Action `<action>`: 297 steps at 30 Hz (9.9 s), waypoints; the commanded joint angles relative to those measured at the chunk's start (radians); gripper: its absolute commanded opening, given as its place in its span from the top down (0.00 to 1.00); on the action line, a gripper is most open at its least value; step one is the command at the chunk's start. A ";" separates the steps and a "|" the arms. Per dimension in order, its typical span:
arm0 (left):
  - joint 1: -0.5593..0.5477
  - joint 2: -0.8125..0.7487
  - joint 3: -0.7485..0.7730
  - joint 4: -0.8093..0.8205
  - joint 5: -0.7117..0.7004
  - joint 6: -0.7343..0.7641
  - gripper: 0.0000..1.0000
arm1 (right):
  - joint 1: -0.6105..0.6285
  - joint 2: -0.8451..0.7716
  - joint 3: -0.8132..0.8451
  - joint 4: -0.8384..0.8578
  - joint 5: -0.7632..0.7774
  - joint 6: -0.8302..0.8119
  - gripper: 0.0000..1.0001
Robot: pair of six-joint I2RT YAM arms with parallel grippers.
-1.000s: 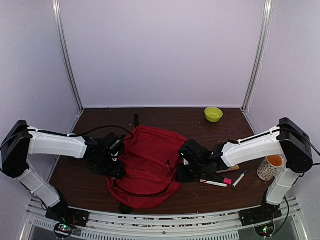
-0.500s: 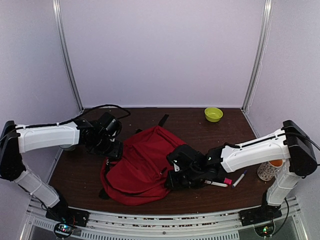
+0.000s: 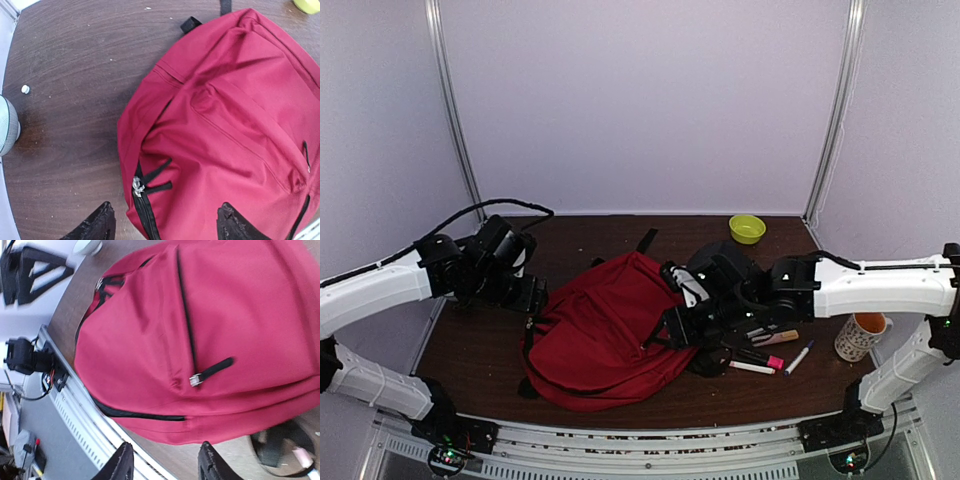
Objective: Pack the student bag
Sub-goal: Grab the student bag from the lower front pocket, then hold the student bag at the center of the board, then unzip the lower front pocket of the student bag, then pick up the pen from the center of the board.
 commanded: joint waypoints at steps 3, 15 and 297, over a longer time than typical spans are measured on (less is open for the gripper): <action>-0.074 -0.042 0.065 -0.056 0.012 -0.020 0.31 | -0.066 -0.087 -0.019 -0.081 0.136 -0.047 0.46; -0.305 0.118 0.169 0.014 0.025 0.062 0.35 | -0.136 -0.092 -0.098 -0.034 0.255 0.033 0.48; 0.188 -0.091 -0.191 0.482 0.456 0.230 0.08 | -0.444 -0.023 -0.179 -0.249 0.435 0.530 0.24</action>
